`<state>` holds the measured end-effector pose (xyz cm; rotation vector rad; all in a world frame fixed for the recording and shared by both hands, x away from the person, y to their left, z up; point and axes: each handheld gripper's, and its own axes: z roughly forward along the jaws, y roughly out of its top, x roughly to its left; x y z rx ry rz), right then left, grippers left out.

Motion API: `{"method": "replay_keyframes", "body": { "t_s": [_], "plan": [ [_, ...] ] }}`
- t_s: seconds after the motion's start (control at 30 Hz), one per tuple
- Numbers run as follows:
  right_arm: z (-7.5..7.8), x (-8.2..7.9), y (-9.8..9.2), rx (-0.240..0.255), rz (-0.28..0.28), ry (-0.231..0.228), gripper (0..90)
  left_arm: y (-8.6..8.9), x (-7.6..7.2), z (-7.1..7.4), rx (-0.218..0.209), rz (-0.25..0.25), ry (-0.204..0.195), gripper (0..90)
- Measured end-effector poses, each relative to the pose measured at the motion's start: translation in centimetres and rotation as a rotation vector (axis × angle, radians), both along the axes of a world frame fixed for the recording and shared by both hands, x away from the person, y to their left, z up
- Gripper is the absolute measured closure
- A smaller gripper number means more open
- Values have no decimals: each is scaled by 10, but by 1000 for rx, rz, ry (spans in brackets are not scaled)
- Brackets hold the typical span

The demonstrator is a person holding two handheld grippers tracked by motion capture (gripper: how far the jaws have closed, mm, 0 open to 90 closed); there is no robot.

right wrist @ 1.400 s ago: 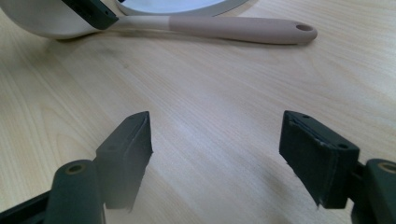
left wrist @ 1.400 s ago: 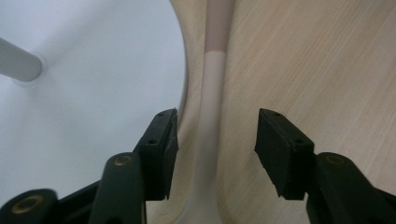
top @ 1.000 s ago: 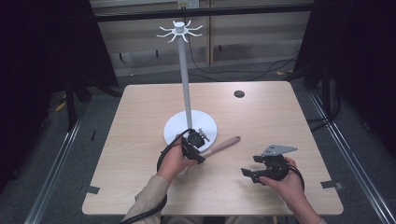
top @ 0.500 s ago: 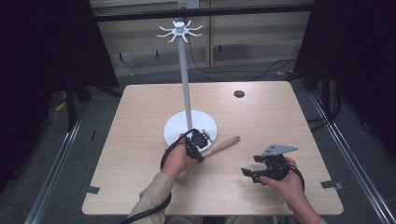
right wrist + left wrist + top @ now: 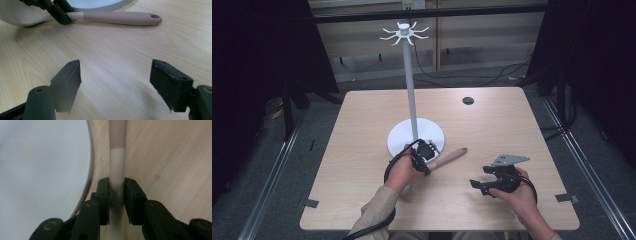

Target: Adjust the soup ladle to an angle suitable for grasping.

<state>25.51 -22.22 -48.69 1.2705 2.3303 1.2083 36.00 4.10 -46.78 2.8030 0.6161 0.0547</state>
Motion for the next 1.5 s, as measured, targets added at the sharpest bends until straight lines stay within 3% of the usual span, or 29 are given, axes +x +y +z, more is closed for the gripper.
{"method": "replay_keyframes", "body": {
  "t_s": [0.13, 0.27, 0.3, 0.47, 0.6, 1.0, 1.23, 1.5],
  "plan": [
    [-1, 1, 0, -1, 6, -3, 250, -2, 0, 1, 24, -11, -5, 782],
    [-1, 1, -1, -1, 7, -3, 247, 1, -4, 0, -5, 27, 7, 785],
    [-1, 1, -1, -1, 7, -4, 244, 4, -3, 2, 0, 12, 6, 785],
    [-2, 2, 1, 0, -1, 1, 194, 17, -6, 10, -66, 37, -22, 786],
    [-3, 3, 2, -2, 0, 4, 173, 22, -9, 16, -91, 45, -41, 786],
    [-3, 5, 3, 15, -21, 12, 98, 35, -16, 36, -236, 84, -87, 786],
    [-2, 6, 2, 30, -27, 9, 79, 41, -19, 44, -317, 100, -98, 786],
    [-3, 8, 4, 23, -17, 15, 79, 48, -21, 49, -373, 116, -106, 786]
  ]
}}
